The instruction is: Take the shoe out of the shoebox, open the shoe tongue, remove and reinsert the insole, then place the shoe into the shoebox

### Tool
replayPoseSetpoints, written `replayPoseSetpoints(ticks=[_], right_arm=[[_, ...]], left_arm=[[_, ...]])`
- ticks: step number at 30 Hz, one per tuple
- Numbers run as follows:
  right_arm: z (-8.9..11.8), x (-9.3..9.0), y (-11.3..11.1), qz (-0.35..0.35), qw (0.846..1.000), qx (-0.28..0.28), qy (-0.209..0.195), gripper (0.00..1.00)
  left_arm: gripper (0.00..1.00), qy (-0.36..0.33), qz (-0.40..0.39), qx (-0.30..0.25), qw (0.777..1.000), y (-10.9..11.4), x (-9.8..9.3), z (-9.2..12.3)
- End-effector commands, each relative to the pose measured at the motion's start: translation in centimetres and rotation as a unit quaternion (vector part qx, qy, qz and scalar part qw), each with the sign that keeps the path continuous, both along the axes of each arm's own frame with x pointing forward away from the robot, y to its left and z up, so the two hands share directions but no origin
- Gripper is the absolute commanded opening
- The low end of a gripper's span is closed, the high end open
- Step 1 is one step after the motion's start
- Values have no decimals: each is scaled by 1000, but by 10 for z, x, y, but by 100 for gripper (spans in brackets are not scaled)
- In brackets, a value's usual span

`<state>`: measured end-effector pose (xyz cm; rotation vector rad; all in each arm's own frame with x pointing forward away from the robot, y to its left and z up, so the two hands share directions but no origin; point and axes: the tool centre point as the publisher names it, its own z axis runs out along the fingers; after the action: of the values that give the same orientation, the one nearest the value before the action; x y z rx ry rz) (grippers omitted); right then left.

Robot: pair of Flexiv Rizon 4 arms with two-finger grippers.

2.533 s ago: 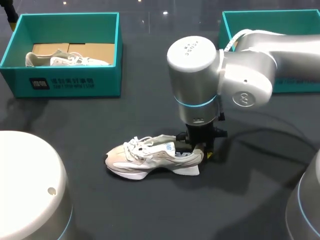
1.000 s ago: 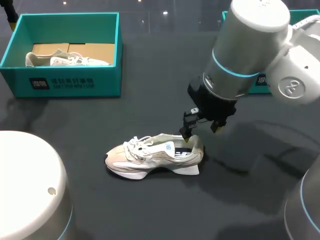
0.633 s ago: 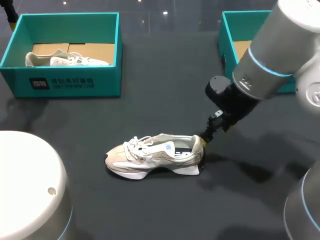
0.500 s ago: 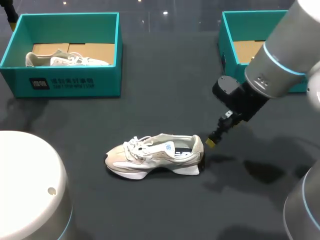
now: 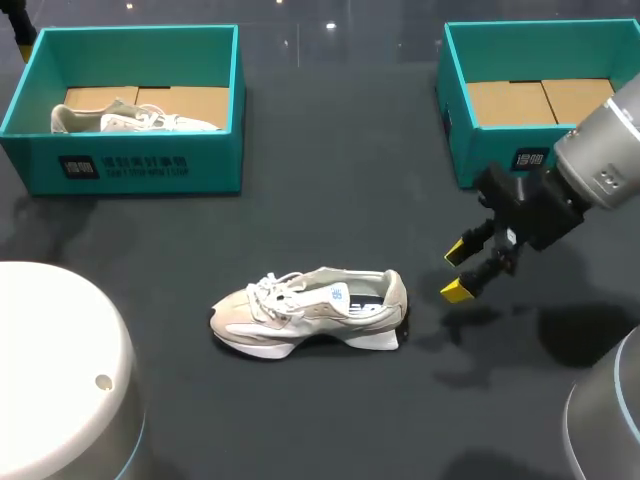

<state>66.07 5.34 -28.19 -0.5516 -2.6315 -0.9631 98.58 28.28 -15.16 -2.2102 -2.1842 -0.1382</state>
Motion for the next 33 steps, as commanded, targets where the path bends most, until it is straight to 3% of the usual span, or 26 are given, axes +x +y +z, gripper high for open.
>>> replayPoseSetpoints(ticks=[1,8,11,27,33], right_arm=[[-9,-6,-7,-21,993,89,-75,100],[-28,0,-24,-13,984,118,-129,100],[-40,5,-26,-7,984,125,-128,100],[-46,7,-25,-11,984,122,-127,100],[-67,16,-23,11,972,157,-173,100]], left_arm=[[100,-1,0,1,1000,1,-1,0],[100,-1,0,1,1000,1,-1,0],[100,-1,0,1,1000,1,-1,0],[100,-1,0,1,1000,1,-1,0],[100,-1,0,1,1000,1,-1,0]])
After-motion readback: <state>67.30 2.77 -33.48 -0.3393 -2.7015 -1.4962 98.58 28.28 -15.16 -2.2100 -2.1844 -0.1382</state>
